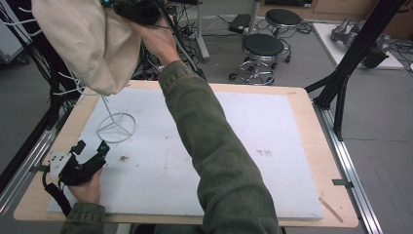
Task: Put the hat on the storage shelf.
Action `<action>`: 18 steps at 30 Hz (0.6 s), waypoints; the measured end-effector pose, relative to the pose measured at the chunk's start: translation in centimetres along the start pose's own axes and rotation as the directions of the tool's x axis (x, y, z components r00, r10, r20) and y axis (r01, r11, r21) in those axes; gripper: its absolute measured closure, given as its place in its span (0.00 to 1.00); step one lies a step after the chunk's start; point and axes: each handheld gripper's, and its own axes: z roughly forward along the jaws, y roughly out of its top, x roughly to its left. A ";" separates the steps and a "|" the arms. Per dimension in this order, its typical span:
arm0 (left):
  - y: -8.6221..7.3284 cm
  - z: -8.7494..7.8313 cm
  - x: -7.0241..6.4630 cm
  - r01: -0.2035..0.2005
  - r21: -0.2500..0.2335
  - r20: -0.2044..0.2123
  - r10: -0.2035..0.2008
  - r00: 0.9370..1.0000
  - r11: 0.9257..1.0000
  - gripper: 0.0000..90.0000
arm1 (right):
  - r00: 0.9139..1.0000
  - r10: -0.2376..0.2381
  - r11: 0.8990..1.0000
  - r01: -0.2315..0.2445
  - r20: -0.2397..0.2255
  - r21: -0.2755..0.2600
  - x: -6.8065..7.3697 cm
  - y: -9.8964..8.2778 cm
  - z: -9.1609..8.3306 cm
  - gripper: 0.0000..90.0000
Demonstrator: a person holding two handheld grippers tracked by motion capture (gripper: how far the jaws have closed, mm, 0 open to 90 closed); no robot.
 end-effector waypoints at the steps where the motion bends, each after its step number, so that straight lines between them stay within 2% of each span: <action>1: 0.0 0.0 0.0 -0.001 0.000 -0.001 0.001 1.000 1.000 0.22 | 1.000 0.000 1.000 0.000 0.004 0.012 0.1 -0.4 0.5 0.83; 4: 0.0 0.0 0.0 -0.001 0.000 0.000 0.001 1.000 1.000 0.22 | 1.000 0.010 1.000 -0.010 -0.005 0.017 0.3 -1.0 1.3 0.83; 12: 0.0 0.0 -0.1 0.006 0.001 0.004 -0.006 1.000 1.000 0.22 | 1.000 0.022 1.000 -0.022 0.001 0.010 0.8 -1.6 1.2 0.80; 18: 0.0 0.0 -0.4 0.002 -0.002 0.014 -0.002 1.000 1.000 0.22 | 1.000 0.027 1.000 -0.027 0.014 0.009 1.3 -2.0 0.9 0.66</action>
